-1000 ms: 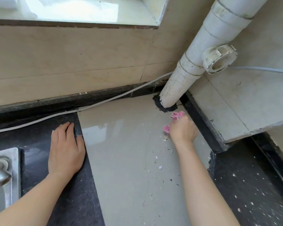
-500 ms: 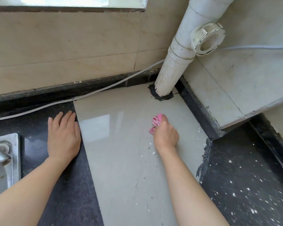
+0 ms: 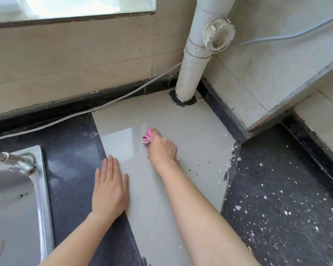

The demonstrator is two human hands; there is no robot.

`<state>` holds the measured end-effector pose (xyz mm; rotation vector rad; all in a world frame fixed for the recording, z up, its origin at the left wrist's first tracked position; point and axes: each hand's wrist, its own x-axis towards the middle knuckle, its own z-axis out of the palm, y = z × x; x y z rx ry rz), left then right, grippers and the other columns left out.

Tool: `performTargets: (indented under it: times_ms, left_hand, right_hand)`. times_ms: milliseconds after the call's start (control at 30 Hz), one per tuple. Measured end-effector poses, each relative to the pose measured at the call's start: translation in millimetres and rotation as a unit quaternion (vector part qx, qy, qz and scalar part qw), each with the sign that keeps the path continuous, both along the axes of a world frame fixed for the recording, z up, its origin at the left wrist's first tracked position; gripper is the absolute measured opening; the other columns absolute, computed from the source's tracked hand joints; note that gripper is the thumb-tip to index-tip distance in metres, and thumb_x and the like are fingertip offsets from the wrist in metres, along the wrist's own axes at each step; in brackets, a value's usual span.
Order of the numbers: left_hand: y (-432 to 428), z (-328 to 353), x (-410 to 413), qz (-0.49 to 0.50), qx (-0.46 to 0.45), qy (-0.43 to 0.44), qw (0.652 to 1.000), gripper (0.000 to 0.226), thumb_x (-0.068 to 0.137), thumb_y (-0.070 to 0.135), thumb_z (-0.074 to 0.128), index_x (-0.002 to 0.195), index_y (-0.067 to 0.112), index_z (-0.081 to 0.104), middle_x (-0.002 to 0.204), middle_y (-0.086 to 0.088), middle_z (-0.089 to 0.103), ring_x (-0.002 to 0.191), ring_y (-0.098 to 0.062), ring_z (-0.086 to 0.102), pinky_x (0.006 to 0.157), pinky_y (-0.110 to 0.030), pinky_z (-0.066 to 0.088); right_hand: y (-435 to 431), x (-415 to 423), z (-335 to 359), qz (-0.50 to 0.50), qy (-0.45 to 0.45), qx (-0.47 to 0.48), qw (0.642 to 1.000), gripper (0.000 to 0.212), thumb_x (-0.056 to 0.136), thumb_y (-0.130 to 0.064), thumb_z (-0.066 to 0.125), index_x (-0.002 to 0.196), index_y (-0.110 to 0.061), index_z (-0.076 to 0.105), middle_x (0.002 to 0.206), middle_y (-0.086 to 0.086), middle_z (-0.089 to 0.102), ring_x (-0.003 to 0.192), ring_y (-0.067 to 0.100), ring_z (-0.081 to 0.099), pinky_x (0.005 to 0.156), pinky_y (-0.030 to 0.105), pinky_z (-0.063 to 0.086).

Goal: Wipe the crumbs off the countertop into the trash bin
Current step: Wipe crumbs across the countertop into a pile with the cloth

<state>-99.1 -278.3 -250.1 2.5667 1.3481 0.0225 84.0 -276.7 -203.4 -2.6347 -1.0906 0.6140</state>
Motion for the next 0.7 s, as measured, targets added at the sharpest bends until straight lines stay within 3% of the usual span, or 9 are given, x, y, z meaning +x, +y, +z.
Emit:
performTargets:
  times_ms: [67, 200, 333, 433, 567, 700]
  left_hand:
    - [2, -3, -2, 0.001, 0.000, 0.006, 1.000, 0.065, 0.097, 0.038, 0.008, 0.150, 0.000, 0.013, 0.159, -0.014, 0.010, 0.148, -0.026, 0.005, 0.117, -0.038, -0.004]
    - [5, 0, -5, -0.014, -0.012, 0.018, 1.000, 0.060, 0.100, 0.033, 0.016, 0.150, 0.001, 0.009, 0.160, -0.013, 0.005, 0.148, -0.025, 0.000, 0.118, -0.040, -0.004]
    - [10, 9, -4, -0.020, -0.047, 0.037, 0.998, 0.059, 0.100, 0.033, 0.016, 0.151, 0.004, 0.006, 0.161, -0.011, 0.001, 0.148, -0.024, -0.002, 0.118, -0.041, -0.002]
    - [9, 17, -11, -0.027, -0.071, 0.021, 0.997, 0.057, 0.100, 0.031, 0.017, 0.151, 0.006, 0.009, 0.161, -0.010, 0.004, 0.148, -0.025, -0.001, 0.118, -0.043, 0.000]
    - [-17, 20, -30, -0.033, -0.061, -0.006, 0.998, 0.059, 0.100, 0.028, 0.022, 0.151, 0.004, 0.006, 0.160, -0.012, 0.004, 0.148, -0.026, 0.002, 0.119, -0.042, 0.003]
    - [-35, 11, -40, -0.041, -0.069, 0.031, 0.996, 0.060, 0.101, 0.032, 0.017, 0.151, 0.005, -0.003, 0.161, -0.011, -0.005, 0.148, -0.024, -0.005, 0.119, -0.041, 0.001]
  right_hand:
    - [-4, -5, -11, 0.007, -0.019, -0.025, 0.999, 0.053, 0.090, -0.010, 0.053, 0.138, -0.020, 0.034, 0.115, 0.015, 0.063, 0.102, 0.033, 0.064, 0.077, 0.036, 0.044]
    - [-55, 25, -14, -0.081, -0.047, -0.047, 0.995, 0.053, 0.089, -0.017, 0.060, 0.137, -0.016, 0.036, 0.114, 0.014, 0.066, 0.104, 0.031, 0.064, 0.075, 0.033, 0.043]
    - [-131, 63, -1, -0.174, -0.094, -0.103, 0.975, 0.041, 0.093, -0.016, 0.057, 0.131, -0.008, 0.042, 0.116, 0.014, 0.066, 0.107, 0.032, 0.064, 0.081, 0.035, 0.047]
    - [-160, 75, 17, -0.234, -0.129, -0.094, 0.959, 0.032, 0.099, -0.017, 0.047, 0.129, -0.010, 0.044, 0.114, 0.017, 0.067, 0.106, 0.035, 0.064, 0.082, 0.037, 0.047]
    - [-131, 23, 29, -0.134, -0.095, -0.005, 0.986, 0.052, 0.089, -0.009, 0.050, 0.136, -0.027, 0.037, 0.095, 0.010, 0.073, 0.092, 0.031, 0.067, 0.073, 0.034, 0.047]
    - [-65, -48, 14, -0.028, -0.019, 0.043, 0.999, 0.051, 0.087, -0.010, 0.048, 0.133, -0.031, 0.044, 0.101, 0.013, 0.070, 0.094, 0.033, 0.066, 0.072, 0.034, 0.044]
